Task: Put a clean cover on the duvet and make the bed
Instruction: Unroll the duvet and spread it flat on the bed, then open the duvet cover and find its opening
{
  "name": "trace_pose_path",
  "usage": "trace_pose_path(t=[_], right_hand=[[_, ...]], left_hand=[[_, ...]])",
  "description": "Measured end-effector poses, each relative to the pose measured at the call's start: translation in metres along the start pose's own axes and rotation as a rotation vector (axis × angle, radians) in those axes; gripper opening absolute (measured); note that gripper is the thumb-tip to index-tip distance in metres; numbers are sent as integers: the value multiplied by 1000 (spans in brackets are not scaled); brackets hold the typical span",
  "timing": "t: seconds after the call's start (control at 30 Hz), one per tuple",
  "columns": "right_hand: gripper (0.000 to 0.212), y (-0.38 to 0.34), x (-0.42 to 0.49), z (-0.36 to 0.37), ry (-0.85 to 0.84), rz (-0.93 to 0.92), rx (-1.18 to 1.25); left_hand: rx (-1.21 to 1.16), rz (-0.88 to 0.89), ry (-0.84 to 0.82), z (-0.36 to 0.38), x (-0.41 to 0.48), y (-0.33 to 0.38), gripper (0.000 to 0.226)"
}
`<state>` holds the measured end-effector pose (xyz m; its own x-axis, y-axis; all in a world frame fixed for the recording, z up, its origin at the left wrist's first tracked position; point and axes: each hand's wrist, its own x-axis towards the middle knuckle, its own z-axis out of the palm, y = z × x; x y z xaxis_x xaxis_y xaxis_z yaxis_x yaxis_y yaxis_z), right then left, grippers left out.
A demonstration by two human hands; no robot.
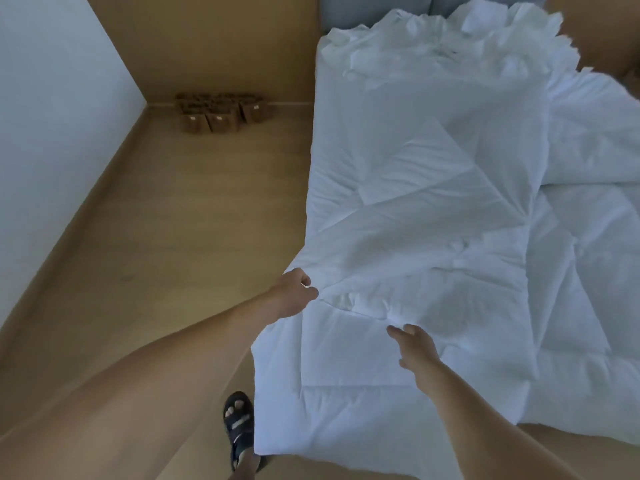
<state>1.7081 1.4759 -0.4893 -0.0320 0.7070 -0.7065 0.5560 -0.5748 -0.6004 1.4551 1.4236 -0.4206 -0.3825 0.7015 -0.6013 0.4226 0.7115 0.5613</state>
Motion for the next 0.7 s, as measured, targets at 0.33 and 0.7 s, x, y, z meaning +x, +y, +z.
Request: trace_pose_path(t=[0.33, 0.7], right_hand=[[50, -37, 54, 35, 390, 395, 892], [54, -66, 91, 0, 730, 502, 1208]], left_hand=[[107, 196, -194, -83, 136, 64, 27], [158, 260, -325, -120, 219, 152, 33]])
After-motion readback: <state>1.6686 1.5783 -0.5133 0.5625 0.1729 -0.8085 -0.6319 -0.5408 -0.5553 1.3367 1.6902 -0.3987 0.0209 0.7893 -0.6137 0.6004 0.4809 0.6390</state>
